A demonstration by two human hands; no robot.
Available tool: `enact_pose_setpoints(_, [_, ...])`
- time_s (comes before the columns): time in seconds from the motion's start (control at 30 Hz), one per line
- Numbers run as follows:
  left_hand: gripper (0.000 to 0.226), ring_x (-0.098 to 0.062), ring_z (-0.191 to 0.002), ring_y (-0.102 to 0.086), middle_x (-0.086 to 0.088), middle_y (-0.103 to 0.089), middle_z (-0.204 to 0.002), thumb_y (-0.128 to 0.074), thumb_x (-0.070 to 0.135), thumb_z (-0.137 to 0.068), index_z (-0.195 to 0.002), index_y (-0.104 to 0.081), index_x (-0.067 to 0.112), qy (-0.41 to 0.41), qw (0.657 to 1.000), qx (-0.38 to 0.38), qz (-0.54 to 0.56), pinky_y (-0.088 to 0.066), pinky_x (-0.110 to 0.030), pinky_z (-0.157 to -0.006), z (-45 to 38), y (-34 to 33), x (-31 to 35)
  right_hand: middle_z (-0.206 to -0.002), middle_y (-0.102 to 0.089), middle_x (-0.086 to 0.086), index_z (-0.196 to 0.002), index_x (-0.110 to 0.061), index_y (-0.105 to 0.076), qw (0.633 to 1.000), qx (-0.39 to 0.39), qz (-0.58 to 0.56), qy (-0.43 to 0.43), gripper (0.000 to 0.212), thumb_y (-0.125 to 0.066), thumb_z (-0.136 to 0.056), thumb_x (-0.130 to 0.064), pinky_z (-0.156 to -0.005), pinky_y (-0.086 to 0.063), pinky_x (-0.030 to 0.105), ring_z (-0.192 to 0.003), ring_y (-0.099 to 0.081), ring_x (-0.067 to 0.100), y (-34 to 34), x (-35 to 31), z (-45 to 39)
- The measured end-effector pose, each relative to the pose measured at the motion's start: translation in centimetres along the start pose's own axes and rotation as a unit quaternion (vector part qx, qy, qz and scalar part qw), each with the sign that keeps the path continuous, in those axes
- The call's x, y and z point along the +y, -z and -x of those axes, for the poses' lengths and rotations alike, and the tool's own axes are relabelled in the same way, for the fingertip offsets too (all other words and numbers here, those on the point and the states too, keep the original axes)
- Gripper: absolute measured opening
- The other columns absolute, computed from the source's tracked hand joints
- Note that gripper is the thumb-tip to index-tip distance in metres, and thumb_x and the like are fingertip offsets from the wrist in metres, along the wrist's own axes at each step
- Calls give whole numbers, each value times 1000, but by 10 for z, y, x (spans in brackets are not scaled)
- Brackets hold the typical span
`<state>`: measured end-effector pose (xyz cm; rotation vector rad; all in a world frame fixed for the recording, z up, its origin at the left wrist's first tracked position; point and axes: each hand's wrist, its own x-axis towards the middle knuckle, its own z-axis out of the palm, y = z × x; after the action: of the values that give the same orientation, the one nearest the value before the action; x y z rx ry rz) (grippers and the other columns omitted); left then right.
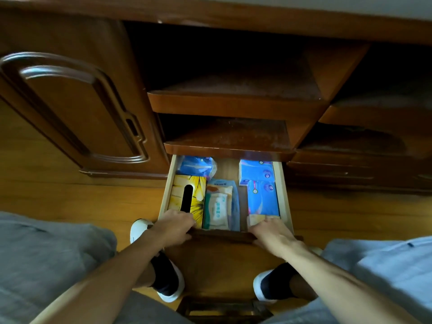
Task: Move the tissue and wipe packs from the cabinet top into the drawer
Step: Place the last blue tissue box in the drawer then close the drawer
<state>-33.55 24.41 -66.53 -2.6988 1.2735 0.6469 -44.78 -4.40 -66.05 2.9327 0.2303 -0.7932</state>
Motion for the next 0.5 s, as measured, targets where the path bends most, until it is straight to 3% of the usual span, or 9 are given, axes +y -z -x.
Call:
enact_pose_setpoints(0.13, [34,-15,-108,-62,7,-63,-114,-61,47,-96,-125,-65,29,28,999,27,4,-53,-35,-88,-13,13,-11,-123,-70,-1,-123,-32,-67,996,74,-24,-38,30,-66,-95,-43,-96,-52,40,-121,-62,24,11,10,-8])
enact_pose_setpoints(0.33, [35,-12,-105,-61,10,-60,-115,-66,45,-93,-125,-65,30,99,989,77,78,-50,-28,-80,-34,3,-9,-133,-64,-3,-132,-33,-61,986,56,-62,-145,40,-66,-95,-46,-93,-54,35,-126,-58,19,11,13,-32])
enact_pose_setpoints(0.4, [48,-15,-110,-60,7,-60,-120,-78,48,-82,-125,-67,29,146,976,132,96,-48,-28,-80,-34,-3,-10,-136,-61,-5,-131,-35,-61,970,92,-123,-190,46,-73,-89,-48,-99,-50,34,-130,-51,18,9,11,-34])
enact_pose_setpoints(0.5, [95,-32,-128,-52,-11,-55,-136,-95,52,-53,-135,-61,19,276,924,231,131,-46,-45,-101,-28,-11,0,-159,-33,5,-151,-29,-37,902,195,-230,-310,96,-89,-70,-40,-118,-31,44,-149,-23,28,3,-2,-30])
